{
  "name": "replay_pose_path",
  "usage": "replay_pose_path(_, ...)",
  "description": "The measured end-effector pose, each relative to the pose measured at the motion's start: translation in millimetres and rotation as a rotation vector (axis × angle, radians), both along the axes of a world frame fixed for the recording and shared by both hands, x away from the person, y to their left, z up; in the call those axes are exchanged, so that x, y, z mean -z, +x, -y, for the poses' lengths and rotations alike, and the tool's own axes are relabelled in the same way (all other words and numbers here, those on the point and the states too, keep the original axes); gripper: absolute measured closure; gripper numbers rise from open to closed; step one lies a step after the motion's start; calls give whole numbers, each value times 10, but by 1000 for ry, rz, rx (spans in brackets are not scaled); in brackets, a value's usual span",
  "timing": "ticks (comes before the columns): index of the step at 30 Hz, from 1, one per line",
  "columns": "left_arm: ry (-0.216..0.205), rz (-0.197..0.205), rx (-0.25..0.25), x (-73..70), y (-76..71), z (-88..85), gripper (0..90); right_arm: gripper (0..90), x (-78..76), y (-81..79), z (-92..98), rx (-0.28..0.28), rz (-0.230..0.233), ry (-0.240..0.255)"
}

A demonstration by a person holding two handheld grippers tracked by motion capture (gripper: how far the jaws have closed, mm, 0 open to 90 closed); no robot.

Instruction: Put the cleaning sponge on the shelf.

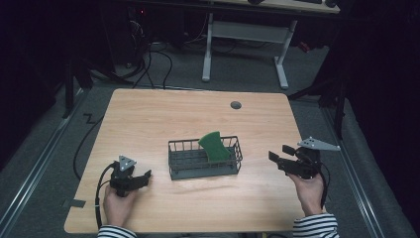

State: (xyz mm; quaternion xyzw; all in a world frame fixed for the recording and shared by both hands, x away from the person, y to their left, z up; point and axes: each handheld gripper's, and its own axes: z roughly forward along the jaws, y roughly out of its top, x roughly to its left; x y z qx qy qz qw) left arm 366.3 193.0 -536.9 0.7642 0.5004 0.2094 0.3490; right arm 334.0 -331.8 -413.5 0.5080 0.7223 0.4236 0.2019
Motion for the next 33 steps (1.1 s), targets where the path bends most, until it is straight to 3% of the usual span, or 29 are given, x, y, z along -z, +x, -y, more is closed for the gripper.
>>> replay_pose_path(12, 3, 0, 1, 0, -1, 3, 258, 342, 252, -153, 173, 49, -20, 39)
replay_pose_path(33, 6, 1, 0, 0, -1, 7, 258, 344, 778, -262, 241, 92, -89, 41)
